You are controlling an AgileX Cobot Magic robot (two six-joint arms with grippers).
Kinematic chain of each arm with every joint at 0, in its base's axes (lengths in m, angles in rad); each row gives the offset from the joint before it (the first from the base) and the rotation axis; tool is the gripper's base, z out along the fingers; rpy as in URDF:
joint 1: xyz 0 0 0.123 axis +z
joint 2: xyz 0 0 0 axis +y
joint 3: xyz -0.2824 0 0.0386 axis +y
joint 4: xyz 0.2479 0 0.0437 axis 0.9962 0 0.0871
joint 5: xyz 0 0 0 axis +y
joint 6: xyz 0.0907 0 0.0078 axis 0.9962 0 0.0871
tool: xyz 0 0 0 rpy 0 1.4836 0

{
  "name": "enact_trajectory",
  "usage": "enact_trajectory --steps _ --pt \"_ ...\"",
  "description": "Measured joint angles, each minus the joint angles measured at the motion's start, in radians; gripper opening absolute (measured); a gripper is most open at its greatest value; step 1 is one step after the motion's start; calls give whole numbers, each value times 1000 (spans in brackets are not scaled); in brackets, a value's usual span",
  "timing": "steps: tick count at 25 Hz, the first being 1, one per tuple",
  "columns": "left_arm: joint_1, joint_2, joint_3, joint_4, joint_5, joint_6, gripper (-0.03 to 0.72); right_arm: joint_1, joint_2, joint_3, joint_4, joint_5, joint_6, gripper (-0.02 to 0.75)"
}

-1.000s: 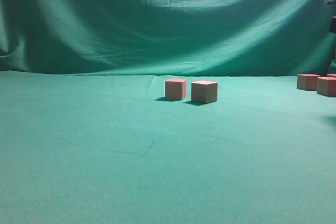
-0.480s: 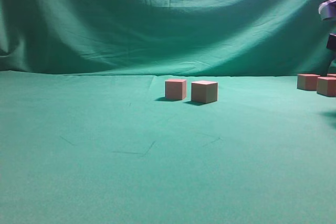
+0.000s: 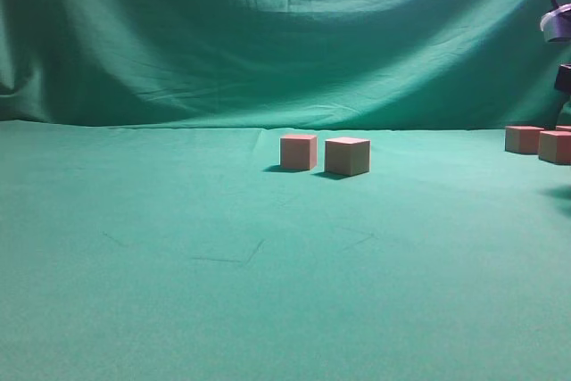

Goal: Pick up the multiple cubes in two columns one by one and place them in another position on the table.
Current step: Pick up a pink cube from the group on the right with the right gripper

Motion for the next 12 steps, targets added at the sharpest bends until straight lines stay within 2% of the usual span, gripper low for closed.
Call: enact_trajectory --steps 8,12 --pt "0 0 0 0 0 0 0 -2 0 0 0 13 0 271" --pt "0 0 0 0 0 0 0 1 -22 -26 13 95 0 271"
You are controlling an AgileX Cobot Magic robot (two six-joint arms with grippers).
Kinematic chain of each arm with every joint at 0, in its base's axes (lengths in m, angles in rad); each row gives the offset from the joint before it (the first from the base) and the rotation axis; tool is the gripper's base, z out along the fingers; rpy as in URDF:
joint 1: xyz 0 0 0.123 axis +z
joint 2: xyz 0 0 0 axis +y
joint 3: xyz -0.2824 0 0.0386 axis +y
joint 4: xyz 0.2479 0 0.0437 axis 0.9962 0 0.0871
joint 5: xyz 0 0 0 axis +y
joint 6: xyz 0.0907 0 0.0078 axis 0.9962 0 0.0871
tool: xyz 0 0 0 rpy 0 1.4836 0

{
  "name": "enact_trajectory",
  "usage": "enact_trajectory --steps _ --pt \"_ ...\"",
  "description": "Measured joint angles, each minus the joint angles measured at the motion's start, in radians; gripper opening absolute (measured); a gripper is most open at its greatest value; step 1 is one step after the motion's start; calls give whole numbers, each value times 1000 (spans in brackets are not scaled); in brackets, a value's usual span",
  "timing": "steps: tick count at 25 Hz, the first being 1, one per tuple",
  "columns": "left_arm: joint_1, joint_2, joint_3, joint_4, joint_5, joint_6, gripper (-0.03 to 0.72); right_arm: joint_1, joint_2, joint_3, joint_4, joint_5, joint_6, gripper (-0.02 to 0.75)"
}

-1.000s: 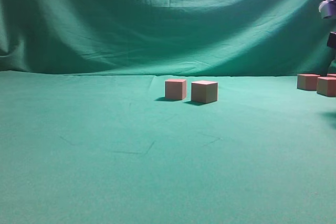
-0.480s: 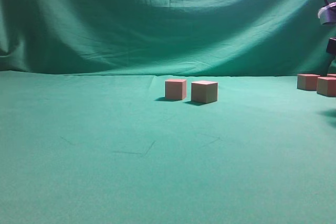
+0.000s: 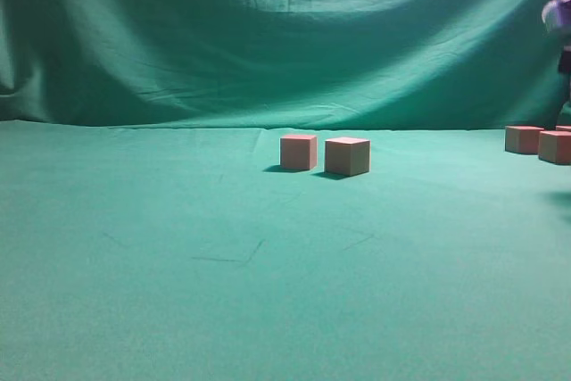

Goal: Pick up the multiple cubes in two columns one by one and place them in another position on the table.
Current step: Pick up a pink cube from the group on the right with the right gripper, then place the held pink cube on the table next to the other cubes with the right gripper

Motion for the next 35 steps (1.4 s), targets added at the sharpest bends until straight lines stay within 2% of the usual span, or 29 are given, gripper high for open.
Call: enact_trajectory --steps 6,14,26,31,35 --pt "0 0 0 0 0 0 0 53 -59 -162 8 161 -25 271" --pt "0 0 0 0 0 0 0 213 -70 -403 14 350 -47 271" --pt "0 0 0 0 0 0 0 479 -43 -610 14 423 -49 271" --pt "0 0 0 0 0 0 0 574 63 -722 14 459 -49 271" --pt "0 0 0 0 0 0 0 618 172 -832 14 484 -15 271"
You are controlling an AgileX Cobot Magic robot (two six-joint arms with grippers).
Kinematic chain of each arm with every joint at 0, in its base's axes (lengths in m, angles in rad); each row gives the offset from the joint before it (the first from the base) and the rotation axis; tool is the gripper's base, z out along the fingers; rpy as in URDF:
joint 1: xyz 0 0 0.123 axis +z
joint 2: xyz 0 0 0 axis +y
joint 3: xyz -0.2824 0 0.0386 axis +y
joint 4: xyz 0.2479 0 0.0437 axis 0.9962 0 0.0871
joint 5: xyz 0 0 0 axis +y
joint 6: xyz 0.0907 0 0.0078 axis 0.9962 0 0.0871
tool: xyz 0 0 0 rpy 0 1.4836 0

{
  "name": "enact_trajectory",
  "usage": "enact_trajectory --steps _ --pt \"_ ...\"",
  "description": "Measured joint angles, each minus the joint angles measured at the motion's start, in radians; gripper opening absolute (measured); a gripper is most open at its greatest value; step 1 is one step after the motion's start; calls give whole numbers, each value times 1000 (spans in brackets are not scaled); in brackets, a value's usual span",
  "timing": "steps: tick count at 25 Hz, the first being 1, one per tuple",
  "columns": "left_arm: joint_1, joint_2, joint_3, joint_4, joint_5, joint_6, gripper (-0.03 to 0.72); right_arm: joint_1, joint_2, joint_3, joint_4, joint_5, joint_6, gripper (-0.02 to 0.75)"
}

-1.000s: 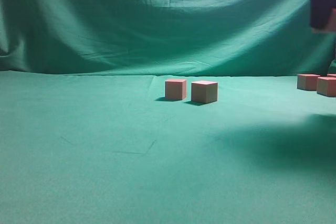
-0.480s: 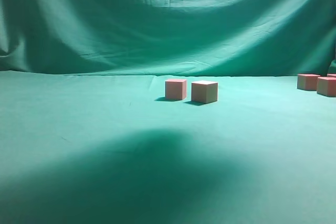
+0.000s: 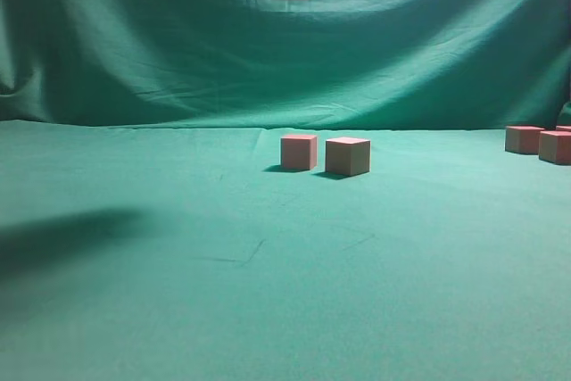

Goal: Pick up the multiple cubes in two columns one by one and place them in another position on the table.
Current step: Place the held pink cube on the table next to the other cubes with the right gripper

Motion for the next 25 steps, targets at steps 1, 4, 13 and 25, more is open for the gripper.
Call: enact_trajectory --steps 1,4,13,25 --pt "0 0 0 0 0 0 0 8 29 -24 0 0 15 271" --pt "0 0 0 0 0 0 0 26 106 -104 1 0 63 271" --pt "0 0 0 0 0 0 0 34 272 -235 26 2 167 271" --pt "0 0 0 0 0 0 0 36 370 -242 29 0 201 271"
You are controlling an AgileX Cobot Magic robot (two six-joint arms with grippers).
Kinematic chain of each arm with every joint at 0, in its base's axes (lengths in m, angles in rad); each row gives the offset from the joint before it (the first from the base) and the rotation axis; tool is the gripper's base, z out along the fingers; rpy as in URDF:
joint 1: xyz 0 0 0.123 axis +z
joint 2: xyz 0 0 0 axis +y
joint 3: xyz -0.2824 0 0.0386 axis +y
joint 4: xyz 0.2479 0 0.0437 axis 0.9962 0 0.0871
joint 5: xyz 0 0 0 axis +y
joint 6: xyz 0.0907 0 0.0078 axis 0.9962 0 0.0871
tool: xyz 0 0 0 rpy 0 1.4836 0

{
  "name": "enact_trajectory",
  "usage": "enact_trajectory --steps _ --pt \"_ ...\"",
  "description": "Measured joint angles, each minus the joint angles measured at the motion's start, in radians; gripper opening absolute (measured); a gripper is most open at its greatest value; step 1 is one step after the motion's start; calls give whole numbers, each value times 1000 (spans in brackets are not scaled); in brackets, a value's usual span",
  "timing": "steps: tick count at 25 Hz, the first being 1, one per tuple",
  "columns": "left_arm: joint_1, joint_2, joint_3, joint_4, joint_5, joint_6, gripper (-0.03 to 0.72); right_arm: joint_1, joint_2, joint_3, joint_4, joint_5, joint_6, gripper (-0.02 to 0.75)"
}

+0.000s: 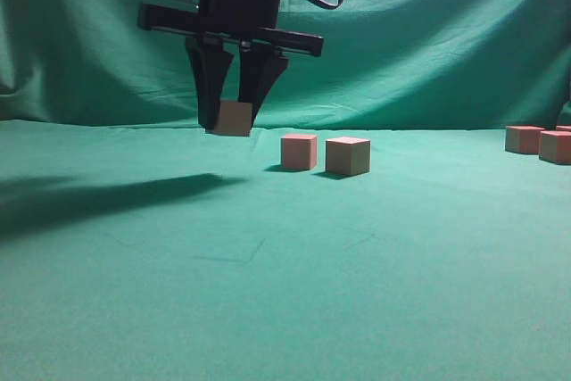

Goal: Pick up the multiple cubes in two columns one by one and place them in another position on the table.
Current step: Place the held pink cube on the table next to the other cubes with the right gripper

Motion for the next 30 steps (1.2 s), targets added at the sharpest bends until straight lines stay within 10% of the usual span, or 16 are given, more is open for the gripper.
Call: enact_trajectory --steps 30 --pt "0 0 0 0 0 0 0 2 57 -8 -93 -104 124 271"
